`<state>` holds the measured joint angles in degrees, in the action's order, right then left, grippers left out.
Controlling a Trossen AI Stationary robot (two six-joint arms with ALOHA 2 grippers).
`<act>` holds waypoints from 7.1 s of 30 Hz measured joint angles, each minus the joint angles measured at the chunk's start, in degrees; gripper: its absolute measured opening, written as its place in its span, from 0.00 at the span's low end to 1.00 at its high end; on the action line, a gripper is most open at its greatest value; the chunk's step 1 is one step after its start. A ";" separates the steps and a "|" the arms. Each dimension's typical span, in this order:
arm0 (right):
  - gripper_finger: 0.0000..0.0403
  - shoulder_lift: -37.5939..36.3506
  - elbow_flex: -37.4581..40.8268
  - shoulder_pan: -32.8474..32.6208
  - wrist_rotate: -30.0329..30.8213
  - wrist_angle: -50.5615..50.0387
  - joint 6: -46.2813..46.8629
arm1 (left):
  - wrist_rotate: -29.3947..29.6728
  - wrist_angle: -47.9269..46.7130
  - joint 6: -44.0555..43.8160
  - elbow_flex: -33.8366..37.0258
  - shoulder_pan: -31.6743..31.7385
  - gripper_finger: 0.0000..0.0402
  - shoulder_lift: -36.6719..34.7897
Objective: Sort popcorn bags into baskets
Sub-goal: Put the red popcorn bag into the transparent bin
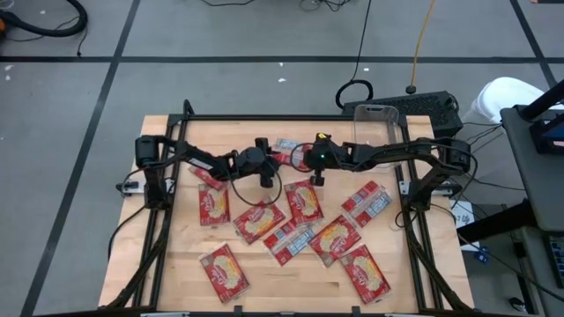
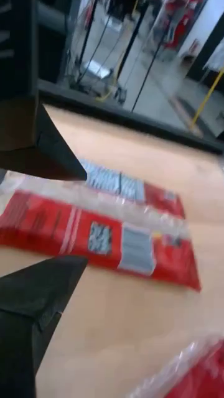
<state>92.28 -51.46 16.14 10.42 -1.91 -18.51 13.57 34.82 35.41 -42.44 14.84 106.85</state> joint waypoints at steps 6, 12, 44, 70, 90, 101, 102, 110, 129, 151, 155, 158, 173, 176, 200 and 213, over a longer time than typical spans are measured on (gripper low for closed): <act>0.07 -0.01 1.40 -0.45 3.40 -5.42 -8.04 | 3.29 -1.26 -4.04 0.00 0.63 0.42 -0.07; 0.19 0.01 6.05 -0.48 3.75 -1.81 -19.55 | 2.68 -8.66 -11.52 -2.40 3.08 0.23 -4.08; 0.38 7.46 9.09 -1.00 9.26 15.04 -36.99 | -13.54 -44.02 -6.84 -19.99 12.45 0.02 0.20; 0.28 7.72 9.28 1.45 -8.17 20.55 -46.45 | -15.06 -40.66 -6.59 -20.17 11.63 0.03 5.92; 0.00 2.08 9.19 1.21 -7.53 24.02 -18.04 | -10.86 -48.67 -5.87 -17.92 3.95 0.24 -15.19; 0.00 -1.83 9.16 4.63 -15.89 22.53 -5.30 | -9.59 -19.13 1.83 -6.87 -0.74 0.58 -14.23; 0.00 -1.83 9.14 4.90 -16.98 23.06 -4.85 | -9.57 -19.30 2.41 -6.75 -0.23 0.59 -14.22; 0.00 -1.83 9.14 5.60 -21.97 24.03 -3.12 | -17.38 -19.47 5.01 -6.94 4.50 0.53 -9.85; 0.09 -7.96 9.14 4.20 -14.29 24.43 4.24 | -16.49 -15.98 -5.05 -7.67 5.65 0.09 -6.42; 0.40 -20.67 9.14 -14.24 14.98 9.25 26.53 | -23.36 -13.31 -34.82 -7.67 2.07 0.05 -14.45; 0.42 -21.58 9.11 -16.77 16.85 5.17 28.52 | -23.78 -8.98 -38.14 -7.63 -0.10 0.05 -14.36; 0.43 -23.32 9.20 -18.26 16.84 -0.10 31.15 | -23.87 -7.21 -38.61 -7.65 -2.06 0.07 -14.45; 0.47 -40.20 9.18 -19.66 13.32 -11.23 22.49 | -23.00 7.25 -34.19 -7.65 -6.81 0.07 -13.79; 0.50 -42.95 9.18 -18.64 10.98 -10.90 19.97 | -22.93 11.66 -33.76 -7.65 -6.29 0.06 -11.86; 0.19 -39.30 9.14 -16.85 -4.66 1.64 19.50 | -25.47 33.21 -33.06 -7.65 -9.02 0.08 0.78; 0.10 -41.66 8.96 -10.97 -4.83 -6.80 22.78 | -10.26 24.91 -40.21 -7.65 -13.49 0.53 -2.74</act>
<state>50.62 -42.50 5.17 5.59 -8.71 4.27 3.31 59.72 -4.80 -50.09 1.34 104.11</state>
